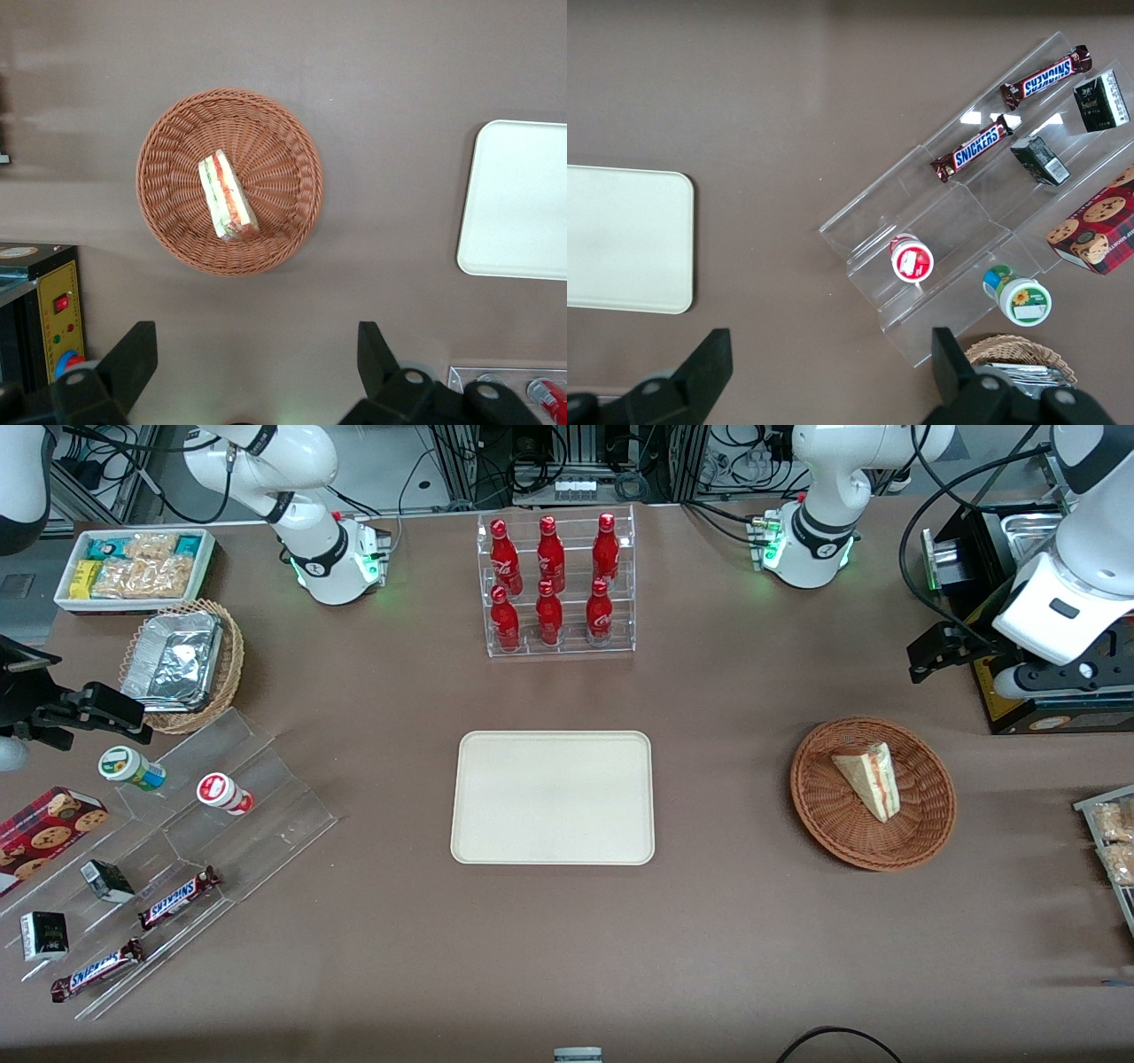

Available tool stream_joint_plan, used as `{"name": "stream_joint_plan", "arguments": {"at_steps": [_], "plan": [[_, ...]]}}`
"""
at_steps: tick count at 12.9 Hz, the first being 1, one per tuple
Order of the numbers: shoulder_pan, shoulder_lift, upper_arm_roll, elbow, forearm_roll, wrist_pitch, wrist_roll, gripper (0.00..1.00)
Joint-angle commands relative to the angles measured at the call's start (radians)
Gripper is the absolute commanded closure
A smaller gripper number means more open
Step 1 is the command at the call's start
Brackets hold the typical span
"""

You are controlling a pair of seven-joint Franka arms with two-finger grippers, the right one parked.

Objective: Place sandwich from basket to tray
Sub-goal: 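Move the left gripper over the sandwich in the wicker basket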

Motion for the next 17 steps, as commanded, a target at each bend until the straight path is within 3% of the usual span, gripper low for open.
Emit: {"name": "stream_joint_plan", "arguments": {"at_steps": [1,9,17], "plan": [[-0.005,-0.018,0.017,-0.010,0.002,-0.015,-0.011,0.00],[0.043,0.132,0.042,-0.028,0.002,0.084,-0.069,0.00],[0.092,0.192,0.043,-0.422,-0.001,0.607,-0.375,0.00]]}}
